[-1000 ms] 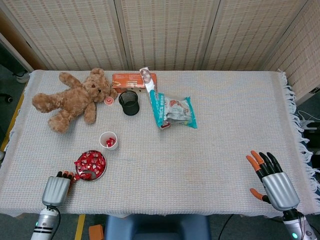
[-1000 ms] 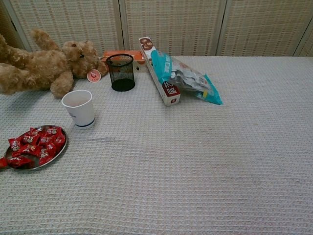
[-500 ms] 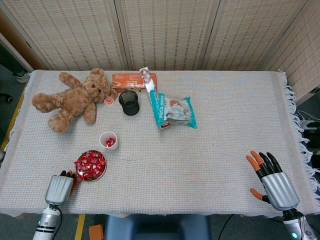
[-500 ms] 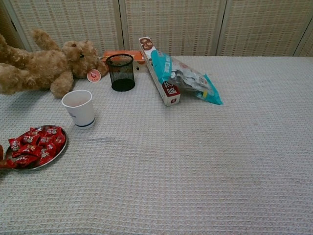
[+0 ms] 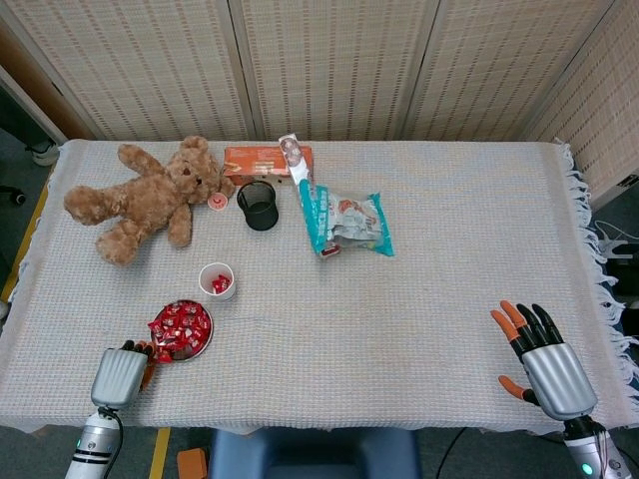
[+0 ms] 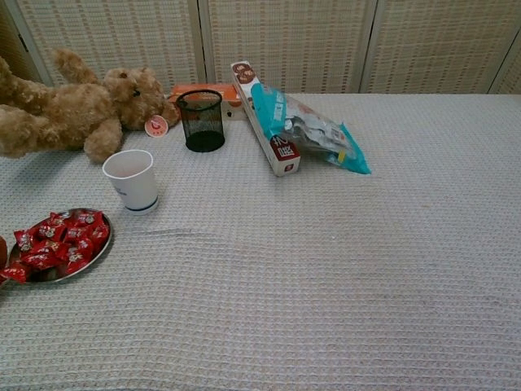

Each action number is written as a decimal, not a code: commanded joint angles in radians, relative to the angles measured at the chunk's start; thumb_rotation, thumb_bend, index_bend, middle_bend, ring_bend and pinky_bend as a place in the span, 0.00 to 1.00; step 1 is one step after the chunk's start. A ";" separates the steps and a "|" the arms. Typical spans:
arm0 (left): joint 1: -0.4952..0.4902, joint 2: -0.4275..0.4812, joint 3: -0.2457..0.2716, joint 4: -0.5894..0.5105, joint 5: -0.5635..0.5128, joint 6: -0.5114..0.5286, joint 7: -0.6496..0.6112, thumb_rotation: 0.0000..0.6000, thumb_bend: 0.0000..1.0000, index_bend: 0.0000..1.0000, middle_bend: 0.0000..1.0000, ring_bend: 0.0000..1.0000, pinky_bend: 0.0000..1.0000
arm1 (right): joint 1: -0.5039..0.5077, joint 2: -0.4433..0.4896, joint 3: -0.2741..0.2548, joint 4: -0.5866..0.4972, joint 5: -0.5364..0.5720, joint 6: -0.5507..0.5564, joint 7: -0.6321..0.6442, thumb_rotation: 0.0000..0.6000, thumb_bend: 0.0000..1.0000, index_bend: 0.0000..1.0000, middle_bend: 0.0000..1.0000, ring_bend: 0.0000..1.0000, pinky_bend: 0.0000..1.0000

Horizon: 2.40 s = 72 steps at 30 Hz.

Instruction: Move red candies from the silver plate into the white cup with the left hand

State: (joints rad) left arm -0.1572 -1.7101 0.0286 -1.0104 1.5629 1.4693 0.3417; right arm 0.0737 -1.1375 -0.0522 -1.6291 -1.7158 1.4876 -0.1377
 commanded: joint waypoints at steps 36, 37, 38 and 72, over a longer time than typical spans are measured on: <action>-0.398 0.020 -0.283 -0.304 -0.108 -0.251 0.269 1.00 0.46 0.53 0.57 0.54 0.98 | -0.003 0.009 0.019 -0.001 0.034 0.008 0.019 1.00 0.07 0.00 0.00 0.00 0.00; -0.404 0.015 -0.285 -0.301 -0.121 -0.261 0.280 1.00 0.45 0.52 0.56 0.54 0.98 | -0.003 0.009 0.019 -0.002 0.034 0.009 0.020 1.00 0.07 0.00 0.00 0.00 0.00; -0.408 0.012 -0.287 -0.298 -0.136 -0.272 0.293 1.00 0.45 0.50 0.53 0.53 0.97 | -0.004 0.009 0.019 -0.001 0.034 0.011 0.020 1.00 0.07 0.00 0.00 0.00 0.00; -0.151 0.202 0.038 -0.396 -0.037 -0.092 0.100 1.00 0.39 0.23 0.34 0.35 0.95 | -0.009 0.007 -0.002 -0.003 -0.019 0.026 0.016 1.00 0.07 0.00 0.00 0.00 0.00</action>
State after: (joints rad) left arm -0.3115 -1.5030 0.0666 -1.4288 1.5517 1.4099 0.4358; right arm 0.0649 -1.1300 -0.0530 -1.6309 -1.7327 1.5127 -0.1211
